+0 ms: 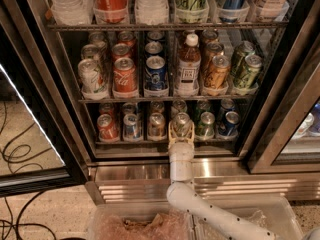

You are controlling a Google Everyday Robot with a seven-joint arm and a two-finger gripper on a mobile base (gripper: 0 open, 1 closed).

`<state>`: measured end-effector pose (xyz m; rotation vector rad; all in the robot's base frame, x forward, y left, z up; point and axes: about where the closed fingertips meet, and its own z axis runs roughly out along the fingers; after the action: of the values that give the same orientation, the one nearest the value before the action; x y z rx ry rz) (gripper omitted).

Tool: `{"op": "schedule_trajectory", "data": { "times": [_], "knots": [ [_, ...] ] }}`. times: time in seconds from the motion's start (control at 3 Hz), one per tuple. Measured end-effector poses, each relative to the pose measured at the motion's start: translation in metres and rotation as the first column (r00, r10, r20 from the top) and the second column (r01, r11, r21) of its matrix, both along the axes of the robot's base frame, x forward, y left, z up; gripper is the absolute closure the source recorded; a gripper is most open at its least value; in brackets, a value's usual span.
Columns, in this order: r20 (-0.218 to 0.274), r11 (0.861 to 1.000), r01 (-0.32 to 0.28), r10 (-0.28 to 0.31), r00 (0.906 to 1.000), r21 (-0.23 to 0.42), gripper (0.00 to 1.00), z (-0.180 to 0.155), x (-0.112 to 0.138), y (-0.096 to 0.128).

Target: Pick 7up can from bottom shelf of fridge

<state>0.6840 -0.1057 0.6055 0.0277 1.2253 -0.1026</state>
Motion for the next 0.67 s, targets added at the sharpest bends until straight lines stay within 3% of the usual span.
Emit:
{"op": "schedule_trajectory", "data": {
  "times": [0.67],
  "knots": [
    [0.033, 1.0, -0.011, 0.011, 0.9994, -0.004, 1.0, 0.016, -0.003, 0.003]
  ]
}}
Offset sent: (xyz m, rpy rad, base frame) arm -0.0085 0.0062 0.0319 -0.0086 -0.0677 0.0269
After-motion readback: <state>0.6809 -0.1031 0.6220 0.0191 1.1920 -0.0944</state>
